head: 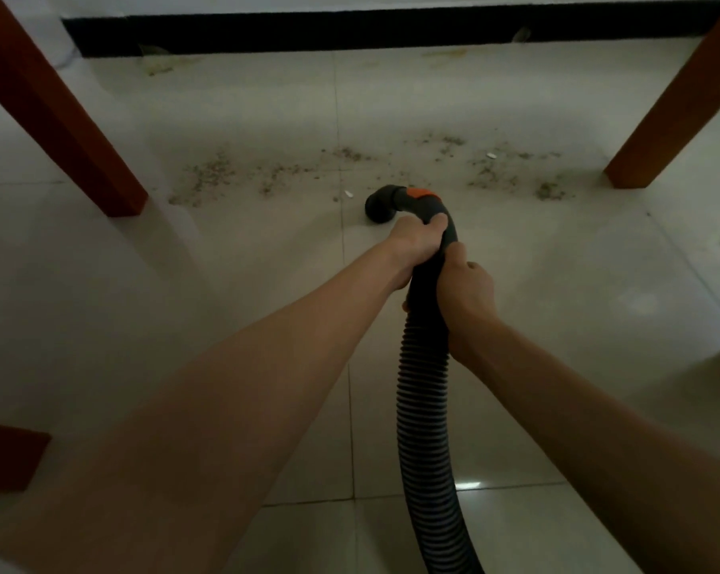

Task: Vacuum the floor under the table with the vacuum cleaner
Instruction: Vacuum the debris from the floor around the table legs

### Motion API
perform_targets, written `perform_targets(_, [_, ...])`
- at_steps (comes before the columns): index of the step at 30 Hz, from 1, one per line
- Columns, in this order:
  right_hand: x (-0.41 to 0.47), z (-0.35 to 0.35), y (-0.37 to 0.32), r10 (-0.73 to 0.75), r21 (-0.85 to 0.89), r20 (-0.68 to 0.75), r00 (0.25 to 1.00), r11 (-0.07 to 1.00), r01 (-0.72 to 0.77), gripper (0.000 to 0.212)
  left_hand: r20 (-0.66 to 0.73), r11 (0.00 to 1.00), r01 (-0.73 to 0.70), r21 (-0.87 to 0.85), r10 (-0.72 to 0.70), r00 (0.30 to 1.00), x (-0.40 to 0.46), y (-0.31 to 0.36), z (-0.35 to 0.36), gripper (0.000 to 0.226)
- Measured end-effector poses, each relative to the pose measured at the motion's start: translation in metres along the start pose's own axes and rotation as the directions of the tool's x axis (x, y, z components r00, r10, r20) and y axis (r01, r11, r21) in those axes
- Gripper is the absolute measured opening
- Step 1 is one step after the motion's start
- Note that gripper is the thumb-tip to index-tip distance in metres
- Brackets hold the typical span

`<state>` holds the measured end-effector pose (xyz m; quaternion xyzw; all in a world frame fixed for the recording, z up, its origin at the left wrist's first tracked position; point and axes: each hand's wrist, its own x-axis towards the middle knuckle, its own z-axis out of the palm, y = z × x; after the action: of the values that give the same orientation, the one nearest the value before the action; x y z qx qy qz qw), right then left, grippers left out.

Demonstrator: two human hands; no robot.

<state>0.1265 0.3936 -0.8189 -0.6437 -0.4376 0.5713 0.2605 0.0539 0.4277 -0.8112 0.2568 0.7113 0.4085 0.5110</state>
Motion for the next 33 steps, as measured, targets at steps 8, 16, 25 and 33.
perform_targets(8, [0.014, -0.039, 0.003, 0.016, 0.046, -0.034, 0.999, 0.999, -0.014, 0.044, 0.075, 0.999, -0.034, 0.038, 0.031, 0.997, 0.003, 0.01, 0.04, 0.044])
perform_targets(16, [0.02, -0.065, 0.006, -0.021, 0.085, -0.039, 0.999, 0.996, 0.024, 0.049, 0.103, 0.996, -0.059, 0.073, 0.051, 0.993, 0.005, 0.015, 0.071, 0.049])
perform_targets(25, [0.017, -0.107, 0.016, -0.027, 0.017, 0.069, 0.997, 1.0, 0.026, 0.038, 0.034, 0.978, -0.193, 0.073, 0.191, 0.981, -0.025, 0.002, 0.066, 0.027])
perform_targets(33, [0.001, -0.124, -0.029, -0.036, 0.2, 0.176, 0.984, 0.98, 0.0, 0.046, 0.162, 0.925, -0.357, 0.134, 0.335, 0.928, -0.089, 0.019, 0.036, 0.035])
